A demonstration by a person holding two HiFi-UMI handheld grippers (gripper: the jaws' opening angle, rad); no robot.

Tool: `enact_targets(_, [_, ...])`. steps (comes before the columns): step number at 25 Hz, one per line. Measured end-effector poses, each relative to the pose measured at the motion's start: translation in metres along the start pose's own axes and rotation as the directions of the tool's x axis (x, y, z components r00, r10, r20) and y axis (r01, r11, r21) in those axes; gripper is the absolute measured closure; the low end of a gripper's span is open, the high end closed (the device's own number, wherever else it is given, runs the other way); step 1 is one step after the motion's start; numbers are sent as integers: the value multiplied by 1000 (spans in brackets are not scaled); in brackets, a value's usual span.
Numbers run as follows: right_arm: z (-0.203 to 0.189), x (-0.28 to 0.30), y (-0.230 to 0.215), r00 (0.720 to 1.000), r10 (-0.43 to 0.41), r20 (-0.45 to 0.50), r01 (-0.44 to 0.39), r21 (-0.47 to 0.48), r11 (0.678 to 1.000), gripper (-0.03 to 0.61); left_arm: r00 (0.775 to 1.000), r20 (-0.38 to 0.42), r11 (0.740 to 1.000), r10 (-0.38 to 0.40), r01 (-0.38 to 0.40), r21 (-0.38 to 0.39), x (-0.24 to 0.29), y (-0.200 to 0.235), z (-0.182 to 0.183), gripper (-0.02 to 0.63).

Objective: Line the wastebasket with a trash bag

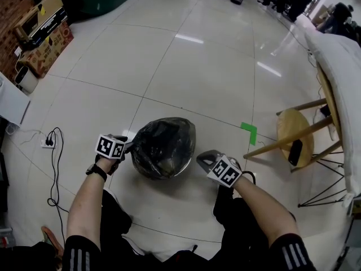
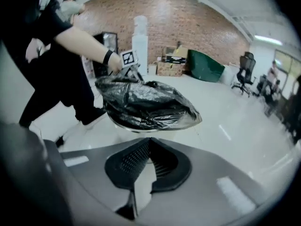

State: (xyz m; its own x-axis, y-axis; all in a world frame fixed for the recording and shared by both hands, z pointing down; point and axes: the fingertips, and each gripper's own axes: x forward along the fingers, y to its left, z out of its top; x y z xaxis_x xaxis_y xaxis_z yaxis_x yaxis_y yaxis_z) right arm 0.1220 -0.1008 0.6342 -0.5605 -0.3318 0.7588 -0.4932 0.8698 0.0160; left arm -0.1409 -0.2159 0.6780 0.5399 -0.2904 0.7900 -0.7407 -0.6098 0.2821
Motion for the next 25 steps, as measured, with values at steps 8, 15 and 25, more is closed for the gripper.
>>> enact_targets(8, [18,12,-42,962,45,268,-216,653,726,387,1000,-4,1000,-5,5,0,0,0,-1,436])
enact_targets(15, [20,18,-41,945,18,328,-258,708,658,505,1000,-1,1000,-7,7,3,0,1,2,436])
enact_targets(25, [-34,33,-13,963,91,253,-249,712,657,574,999,-39,1000,-14,15,13,10,3,-11,437])
